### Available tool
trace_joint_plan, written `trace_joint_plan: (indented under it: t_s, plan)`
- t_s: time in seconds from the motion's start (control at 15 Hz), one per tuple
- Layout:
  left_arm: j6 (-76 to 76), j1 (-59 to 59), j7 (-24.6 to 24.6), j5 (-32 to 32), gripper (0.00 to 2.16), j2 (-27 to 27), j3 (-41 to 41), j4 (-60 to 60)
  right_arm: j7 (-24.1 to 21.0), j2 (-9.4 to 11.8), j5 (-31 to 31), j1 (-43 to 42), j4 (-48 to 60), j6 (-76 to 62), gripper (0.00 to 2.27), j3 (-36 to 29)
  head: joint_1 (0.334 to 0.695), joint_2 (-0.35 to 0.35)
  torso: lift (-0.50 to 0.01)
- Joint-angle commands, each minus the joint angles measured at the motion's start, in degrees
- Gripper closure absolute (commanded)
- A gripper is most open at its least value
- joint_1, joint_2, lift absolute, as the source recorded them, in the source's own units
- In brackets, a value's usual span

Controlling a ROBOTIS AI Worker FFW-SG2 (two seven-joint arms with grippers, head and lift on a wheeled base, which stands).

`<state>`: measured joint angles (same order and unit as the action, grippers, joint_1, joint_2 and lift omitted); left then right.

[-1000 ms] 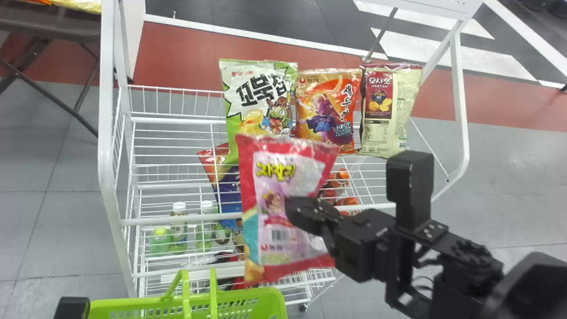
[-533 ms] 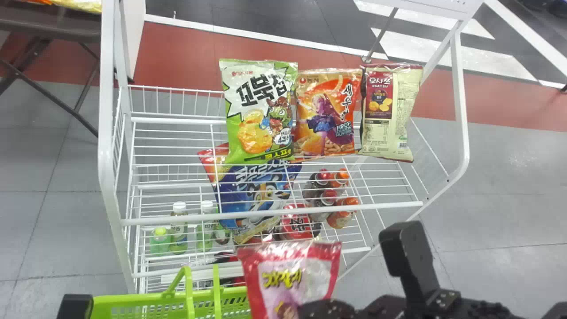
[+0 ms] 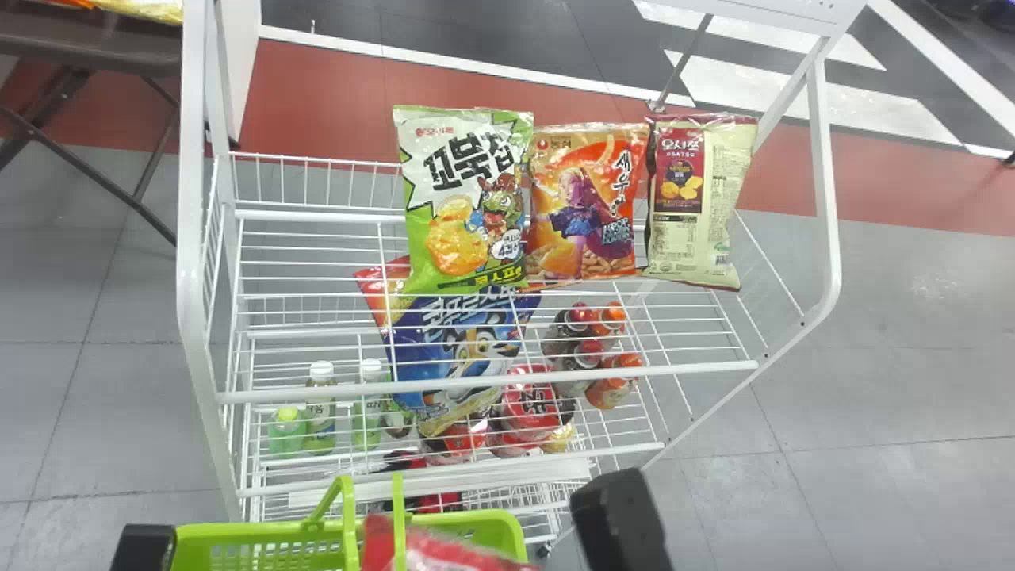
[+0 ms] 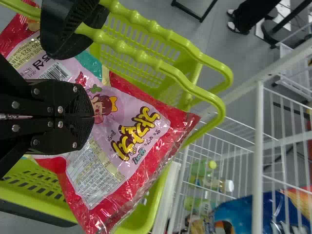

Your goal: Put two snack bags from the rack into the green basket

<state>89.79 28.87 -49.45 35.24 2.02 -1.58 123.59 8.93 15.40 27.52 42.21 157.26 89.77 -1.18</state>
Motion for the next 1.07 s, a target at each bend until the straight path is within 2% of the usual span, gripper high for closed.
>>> trace_joint_plan:
  t_s: [0.0,0.27,0.6,0.67,0.73,0.8,0.87,1.0]
  plan:
    - [0.24,0.31,-0.20,0.00,1.47,0.00,0.08,0.51,-0.22,0.07,-4.40,-0.46,-4.51,-4.55,2.22,5.75,0.695,-0.350,-0.006]
    - [0.24,1.01,-0.29,0.00,1.47,0.00,-0.18,1.22,-0.75,0.07,-9.15,-1.96,-15.76,-26.00,2.22,11.99,0.695,-0.350,-0.006]
    - [0.24,2.42,-0.64,0.00,1.47,0.00,0.17,2.18,-1.01,0.51,-9.68,-2.83,-17.95,-21.25,2.17,12.78,0.695,-0.350,-0.006]
    - [0.24,2.50,-0.73,0.00,1.47,0.00,0.17,2.36,-0.66,0.77,-9.50,-1.78,-17.16,-21.25,1.99,12.43,0.695,-0.350,-0.006]
    - [0.24,2.59,-0.73,0.00,1.47,0.00,0.17,2.45,-0.49,0.86,-9.32,-0.73,-16.19,-21.43,1.54,11.91,0.695,-0.350,-0.006]
    - [0.24,2.59,-0.73,0.00,1.47,0.00,0.17,2.54,-0.31,0.86,-9.24,0.42,-14.44,-21.60,0.38,11.03,0.695,-0.350,-0.006]
    - [0.24,2.68,-0.73,0.00,1.47,0.00,0.08,2.54,-0.22,0.95,-9.24,1.30,-12.42,-21.43,0.00,9.88,0.695,-0.350,-0.006]
    - [0.24,2.94,-0.82,0.00,1.47,0.09,0.17,2.62,-0.22,0.95,-9.15,2.26,-8.81,-19.67,0.02,7.69,0.695,-0.350,-0.006]
